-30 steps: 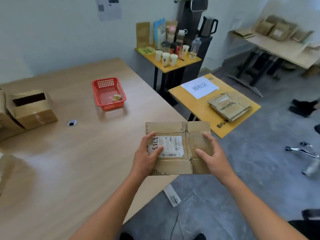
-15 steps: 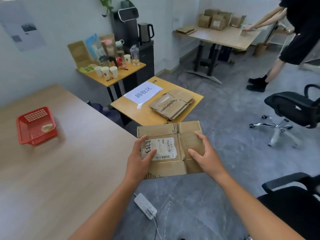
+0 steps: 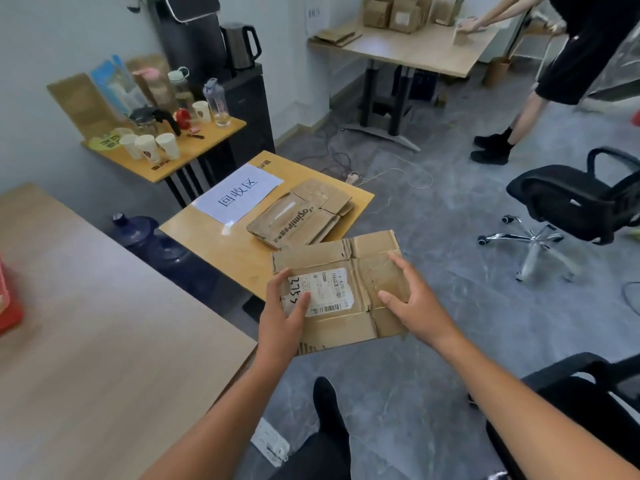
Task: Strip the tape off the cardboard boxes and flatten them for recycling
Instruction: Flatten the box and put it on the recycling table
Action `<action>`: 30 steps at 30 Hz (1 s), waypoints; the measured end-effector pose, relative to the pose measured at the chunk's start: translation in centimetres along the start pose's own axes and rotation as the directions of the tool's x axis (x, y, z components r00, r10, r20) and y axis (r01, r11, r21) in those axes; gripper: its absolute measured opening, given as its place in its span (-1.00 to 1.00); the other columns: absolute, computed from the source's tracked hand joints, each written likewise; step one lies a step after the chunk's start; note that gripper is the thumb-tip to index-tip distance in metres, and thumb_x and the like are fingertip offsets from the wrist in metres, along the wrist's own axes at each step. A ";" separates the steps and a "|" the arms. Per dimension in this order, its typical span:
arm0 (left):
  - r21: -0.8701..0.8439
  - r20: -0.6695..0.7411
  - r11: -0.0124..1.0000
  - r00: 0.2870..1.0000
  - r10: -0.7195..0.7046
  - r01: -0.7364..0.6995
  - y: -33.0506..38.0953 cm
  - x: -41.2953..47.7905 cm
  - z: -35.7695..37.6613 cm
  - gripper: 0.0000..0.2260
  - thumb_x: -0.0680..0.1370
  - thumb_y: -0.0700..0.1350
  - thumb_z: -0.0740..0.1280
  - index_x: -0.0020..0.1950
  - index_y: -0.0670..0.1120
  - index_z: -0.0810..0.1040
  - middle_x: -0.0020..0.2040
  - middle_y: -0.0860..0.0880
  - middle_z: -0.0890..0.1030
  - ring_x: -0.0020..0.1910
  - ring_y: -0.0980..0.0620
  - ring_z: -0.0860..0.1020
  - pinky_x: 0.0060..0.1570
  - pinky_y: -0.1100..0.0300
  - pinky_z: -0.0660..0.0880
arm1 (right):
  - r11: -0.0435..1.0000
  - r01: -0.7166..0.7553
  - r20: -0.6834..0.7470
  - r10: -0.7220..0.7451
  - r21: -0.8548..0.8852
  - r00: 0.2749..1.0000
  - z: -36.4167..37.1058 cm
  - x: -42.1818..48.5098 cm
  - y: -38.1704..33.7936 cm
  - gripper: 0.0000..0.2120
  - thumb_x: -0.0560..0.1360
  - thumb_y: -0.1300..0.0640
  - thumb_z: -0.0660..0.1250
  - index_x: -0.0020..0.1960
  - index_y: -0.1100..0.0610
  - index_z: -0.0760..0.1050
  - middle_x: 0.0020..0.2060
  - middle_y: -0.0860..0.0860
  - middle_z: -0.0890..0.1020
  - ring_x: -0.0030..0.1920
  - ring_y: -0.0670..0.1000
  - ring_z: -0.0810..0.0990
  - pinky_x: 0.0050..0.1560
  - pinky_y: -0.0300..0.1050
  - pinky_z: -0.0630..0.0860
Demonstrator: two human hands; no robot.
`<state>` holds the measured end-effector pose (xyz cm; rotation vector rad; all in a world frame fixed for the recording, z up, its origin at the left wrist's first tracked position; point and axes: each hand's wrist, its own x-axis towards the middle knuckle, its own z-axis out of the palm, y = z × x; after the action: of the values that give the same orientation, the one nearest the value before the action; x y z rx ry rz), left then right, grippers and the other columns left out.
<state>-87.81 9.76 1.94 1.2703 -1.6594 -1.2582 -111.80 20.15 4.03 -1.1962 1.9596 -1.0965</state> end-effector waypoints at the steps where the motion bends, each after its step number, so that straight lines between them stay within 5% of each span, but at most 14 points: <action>1: -0.005 -0.011 1.000 1.000 -0.006 0.006 -0.3 1.4 0.9 -0.60 0.61 0.12 0.35 0.36 0.43 0.29 0.31 0.46 0.43 0.16 0.31 0.56 -0.01 0.26 0.58 | 1.000 0.007 0.000 -0.007 -0.021 1.000 -0.4 1.8 0.3 -0.33 0.57 0.05 0.44 0.50 -0.40 0.21 0.49 -0.24 0.33 0.47 -0.22 0.30 0.49 -0.08 0.29; 4: -0.022 -0.049 0.999 0.998 -0.033 0.031 -1.3 6.0 3.3 -0.60 0.62 0.10 0.35 0.35 0.44 0.29 0.30 0.48 0.42 0.24 0.30 0.51 0.07 0.26 0.52 | 0.997 -0.005 0.035 0.007 -0.075 0.999 -0.9 7.7 1.2 -0.30 0.56 0.05 0.44 0.46 -0.49 0.18 0.50 -0.25 0.32 0.50 -0.17 0.30 0.50 -0.05 0.31; 7: -0.024 -0.101 0.998 0.993 -0.060 0.058 -1.8 10.4 4.7 -0.59 0.61 0.10 0.35 0.32 0.49 0.27 0.24 0.63 0.36 0.20 0.45 0.46 -0.03 0.40 0.42 | 0.987 -0.001 0.107 0.018 -0.159 0.994 -0.9 14.0 1.3 -0.30 0.57 0.04 0.43 0.54 -0.36 0.17 0.46 -0.31 0.29 0.48 -0.20 0.28 0.52 -0.02 0.29; 14: -0.013 -0.128 0.980 0.972 -0.196 0.196 -2.2 19.5 6.1 -0.39 0.57 0.08 0.41 0.44 0.41 0.11 0.41 0.19 0.42 0.18 0.09 0.57 -0.02 0.09 0.60 | 0.959 0.076 0.246 -0.006 -0.275 0.969 0.9 27.6 -0.4 -0.30 0.59 0.09 0.40 0.59 -0.27 0.15 0.55 -0.12 0.29 0.54 -0.08 0.26 0.54 0.04 0.26; 22: 0.118 -0.284 0.935 0.914 -0.290 0.333 -4.8 29.1 7.3 -0.42 0.54 0.17 0.41 0.45 0.32 0.16 0.35 0.10 0.48 0.22 0.01 0.51 0.13 -0.08 0.56 | 0.932 0.168 0.402 -0.027 -0.322 0.915 4.7 41.4 2.3 -0.31 0.58 -0.04 0.39 0.60 -0.27 0.13 0.42 -0.09 0.34 0.43 -0.06 0.38 0.34 -0.08 0.38; 30: 0.470 -0.442 0.624 0.779 -0.446 0.624 -10.0 35.5 9.9 -0.35 0.50 0.44 0.16 0.52 0.31 0.04 0.32 -0.03 0.34 0.36 -0.12 0.27 0.33 -0.15 0.26 | 0.761 0.406 0.595 -0.032 -0.506 0.803 10.4 52.1 7.4 -0.23 0.57 -0.27 0.31 0.65 -0.13 0.04 0.51 0.03 0.28 0.50 0.15 0.23 0.45 0.13 0.27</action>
<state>-104.06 -21.94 -11.75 2.3773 -1.5493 -0.7838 -128.58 -28.59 -10.77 -1.8925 1.7439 -0.0965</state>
